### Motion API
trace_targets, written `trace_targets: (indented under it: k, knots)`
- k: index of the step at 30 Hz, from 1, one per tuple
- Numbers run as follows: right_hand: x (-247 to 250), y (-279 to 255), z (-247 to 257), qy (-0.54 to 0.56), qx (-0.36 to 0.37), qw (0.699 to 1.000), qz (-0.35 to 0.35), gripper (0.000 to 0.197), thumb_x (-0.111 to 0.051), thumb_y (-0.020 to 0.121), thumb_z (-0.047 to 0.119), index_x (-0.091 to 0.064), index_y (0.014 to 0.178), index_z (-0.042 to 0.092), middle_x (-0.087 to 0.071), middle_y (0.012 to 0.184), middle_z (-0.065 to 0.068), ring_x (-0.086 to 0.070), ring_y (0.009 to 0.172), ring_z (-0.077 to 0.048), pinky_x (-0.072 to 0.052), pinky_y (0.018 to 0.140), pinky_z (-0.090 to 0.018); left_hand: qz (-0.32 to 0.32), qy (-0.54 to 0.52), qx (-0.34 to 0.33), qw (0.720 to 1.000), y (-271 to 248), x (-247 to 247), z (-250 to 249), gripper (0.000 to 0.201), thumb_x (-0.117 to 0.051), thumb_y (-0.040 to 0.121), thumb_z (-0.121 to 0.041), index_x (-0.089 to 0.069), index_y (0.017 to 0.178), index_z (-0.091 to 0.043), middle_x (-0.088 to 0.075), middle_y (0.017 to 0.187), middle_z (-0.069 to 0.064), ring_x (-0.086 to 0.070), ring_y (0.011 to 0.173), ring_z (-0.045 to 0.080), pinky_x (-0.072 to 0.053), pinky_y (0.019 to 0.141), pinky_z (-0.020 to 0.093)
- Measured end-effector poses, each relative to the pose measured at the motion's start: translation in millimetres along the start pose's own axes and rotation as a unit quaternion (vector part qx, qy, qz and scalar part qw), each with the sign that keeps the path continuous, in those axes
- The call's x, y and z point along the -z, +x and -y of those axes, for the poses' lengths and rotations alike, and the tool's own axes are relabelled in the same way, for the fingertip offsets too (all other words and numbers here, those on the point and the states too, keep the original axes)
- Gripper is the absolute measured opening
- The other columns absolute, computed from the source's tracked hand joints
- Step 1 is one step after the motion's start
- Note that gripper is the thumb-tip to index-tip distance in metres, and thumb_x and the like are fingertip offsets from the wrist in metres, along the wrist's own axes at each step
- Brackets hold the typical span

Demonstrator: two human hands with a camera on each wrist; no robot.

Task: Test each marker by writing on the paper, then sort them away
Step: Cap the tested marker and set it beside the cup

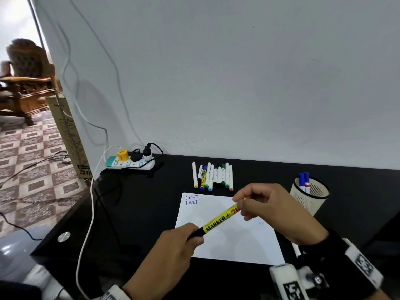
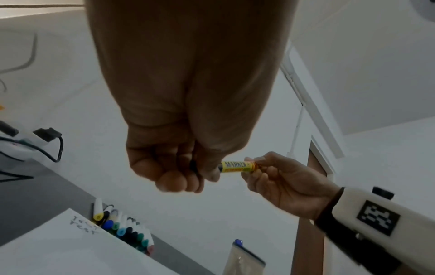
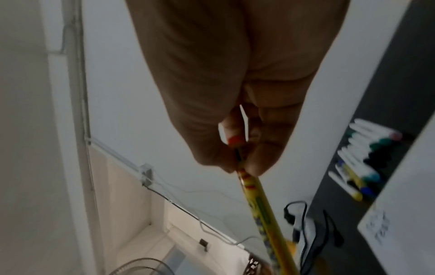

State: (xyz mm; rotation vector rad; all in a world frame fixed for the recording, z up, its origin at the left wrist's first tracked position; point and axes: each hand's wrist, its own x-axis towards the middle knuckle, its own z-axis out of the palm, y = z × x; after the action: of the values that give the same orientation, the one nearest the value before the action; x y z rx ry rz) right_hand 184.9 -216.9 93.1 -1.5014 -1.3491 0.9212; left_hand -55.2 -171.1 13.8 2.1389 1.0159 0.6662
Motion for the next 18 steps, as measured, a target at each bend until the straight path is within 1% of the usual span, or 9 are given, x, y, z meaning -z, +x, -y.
trace_targets:
  k: [1,3,6,9,12,14,16,17,18]
  knots:
    - [-5.4,-2.5,0.0,0.053,0.004,0.999,-0.012,0.010,-0.072,0.090,0.000,-0.079,0.093,0.007,-0.074,0.075,-0.011,-0.068,0.067,-0.019,-0.058,0.066,-0.026,0.002,-0.001,-0.005,1.000,-3.9,0.4,-5.3,0.017,-0.051,0.099,-0.038,-0.055,0.084,-0.030,-0.057,0.069,-0.006,-0.049,0.059,0.009,-0.042,0.056,0.025]
    - [-24.4,-8.9,-1.9,0.119,0.016,0.993,-0.007,0.006,-0.072,0.091,0.003,-0.077,0.092,0.006,-0.068,0.070,-0.012,-0.064,0.062,-0.020,-0.056,0.060,-0.028,-0.013,-0.010,-0.008,1.000,-11.6,3.4,-19.9,0.023,-0.048,0.100,-0.040,-0.049,0.081,-0.027,-0.051,0.068,-0.007,-0.045,0.059,0.009,-0.036,0.056,0.022]
    - [-53.4,-14.5,-8.3,0.137,0.019,0.990,0.033,0.015,-0.068,0.098,0.019,-0.072,0.090,0.007,-0.062,0.064,-0.012,-0.055,0.054,-0.022,-0.046,0.051,-0.030,-0.027,-0.032,-0.014,0.999,-19.4,5.3,-31.6,0.033,-0.042,0.100,-0.046,-0.043,0.081,-0.020,-0.045,0.066,-0.004,-0.039,0.057,0.009,-0.032,0.056,0.026]
    - [-62.1,-16.2,-9.5,0.183,0.017,0.982,0.032,0.025,-0.064,0.093,0.033,-0.072,0.081,0.013,-0.056,0.060,-0.009,-0.046,0.050,-0.018,-0.036,0.049,-0.026,0.004,-0.082,0.001,0.997,-26.1,12.8,-35.8,0.040,-0.040,0.099,-0.051,-0.042,0.081,-0.016,-0.040,0.064,-0.001,-0.035,0.057,0.011,-0.031,0.057,0.032]
    - [-74.2,-12.0,-6.5,0.226,0.020,0.974,0.018,0.025,-0.065,0.092,0.028,-0.070,0.076,0.010,-0.047,0.054,-0.007,-0.038,0.047,-0.014,-0.031,0.047,-0.024,0.042,-0.183,0.030,0.982,-27.6,22.0,-37.9,0.041,-0.047,0.098,-0.049,-0.041,0.076,-0.015,-0.036,0.062,-0.005,-0.031,0.056,0.012,-0.028,0.055,0.031]
    - [-70.4,-0.3,-5.0,0.322,0.033,0.945,-0.037,0.022,-0.064,0.088,0.019,-0.067,0.068,0.010,-0.038,0.048,-0.004,-0.031,0.041,-0.011,-0.025,0.042,-0.021,0.086,-0.307,0.048,0.946,-26.5,27.2,-31.5,0.043,-0.052,0.091,-0.048,-0.036,0.073,-0.012,-0.031,0.064,-0.001,-0.025,0.057,0.015,-0.025,0.053,0.028]
    - [-45.8,17.5,-4.2,0.426,0.033,0.895,-0.126,0.027,-0.061,0.088,0.015,-0.062,0.061,0.012,-0.033,0.047,0.000,-0.026,0.037,-0.008,-0.018,0.039,-0.020,0.101,-0.385,0.067,0.915,-30.8,32.7,-16.7,0.044,-0.053,0.084,-0.047,-0.034,0.070,-0.010,-0.028,0.062,0.001,-0.022,0.056,0.016,-0.023,0.052,0.025]
    - [-31.7,28.0,-5.0,0.439,0.033,0.883,-0.164,0.034,-0.056,0.095,0.014,-0.061,0.061,0.013,-0.034,0.048,0.001,-0.027,0.038,-0.008,-0.019,0.040,-0.021,0.092,-0.389,0.084,0.913,-31.7,34.6,-7.9,0.044,-0.053,0.082,-0.048,-0.034,0.069,-0.010,-0.030,0.061,0.001,-0.023,0.056,0.016,-0.023,0.052,0.027]
    - [-21.0,35.9,-6.1,0.429,0.028,0.882,-0.192,0.038,-0.051,0.100,0.015,-0.061,0.063,0.014,-0.036,0.049,0.001,-0.029,0.040,-0.009,-0.021,0.040,-0.021,0.070,-0.357,0.102,0.926,-32.4,34.6,0.3,0.046,-0.053,0.081,-0.051,-0.036,0.070,-0.009,-0.033,0.061,0.002,-0.026,0.056,0.017,-0.024,0.053,0.030]
